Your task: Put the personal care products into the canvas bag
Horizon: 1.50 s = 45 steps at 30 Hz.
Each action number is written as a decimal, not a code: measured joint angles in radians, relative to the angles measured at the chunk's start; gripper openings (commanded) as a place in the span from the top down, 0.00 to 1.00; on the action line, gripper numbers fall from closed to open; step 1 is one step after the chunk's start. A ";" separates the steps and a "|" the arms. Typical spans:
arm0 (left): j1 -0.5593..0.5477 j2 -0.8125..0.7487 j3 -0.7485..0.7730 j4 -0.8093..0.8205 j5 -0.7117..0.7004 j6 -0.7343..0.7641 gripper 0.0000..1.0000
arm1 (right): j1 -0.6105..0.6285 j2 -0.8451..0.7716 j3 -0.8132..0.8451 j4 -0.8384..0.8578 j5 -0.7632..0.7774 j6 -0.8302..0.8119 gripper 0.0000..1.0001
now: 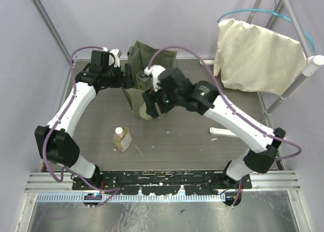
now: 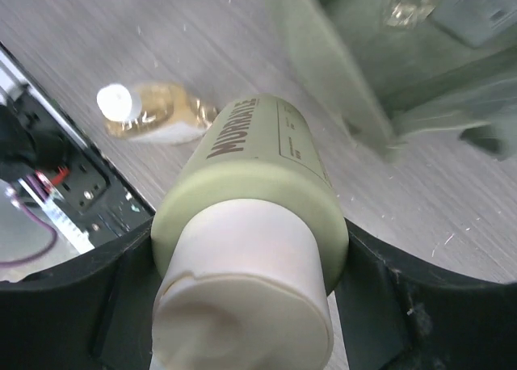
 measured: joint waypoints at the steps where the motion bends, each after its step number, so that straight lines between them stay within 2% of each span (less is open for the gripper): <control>1: 0.000 0.000 0.000 0.000 0.000 0.000 0.02 | -0.030 -0.023 0.010 0.014 -0.019 0.001 0.99; 10: 0.000 -0.012 -0.024 0.027 0.015 -0.008 0.02 | -0.227 -0.093 0.012 0.164 -0.227 0.016 0.99; 14: 0.000 -0.014 -0.030 0.034 0.018 -0.015 0.02 | -0.284 -0.032 0.063 0.234 -0.315 0.013 0.99; 20: 0.000 -0.014 -0.030 0.039 0.018 -0.020 0.02 | -0.346 0.109 0.174 0.296 -0.364 -0.014 0.99; 23: 0.000 -0.014 -0.030 0.040 0.018 -0.022 0.02 | -0.360 0.195 0.264 0.248 -0.351 -0.050 0.99; 29: 0.000 -0.014 -0.030 0.040 0.018 -0.027 0.02 | -0.365 0.421 0.579 0.018 -0.304 -0.139 0.99; 37: 0.000 -0.014 -0.030 0.041 0.018 -0.029 0.02 | -0.352 0.437 0.564 -0.190 -0.219 -0.183 0.99; 45: -0.001 0.001 -0.030 0.045 0.038 -0.030 0.02 | -0.312 0.447 0.533 -0.237 -0.131 -0.190 0.99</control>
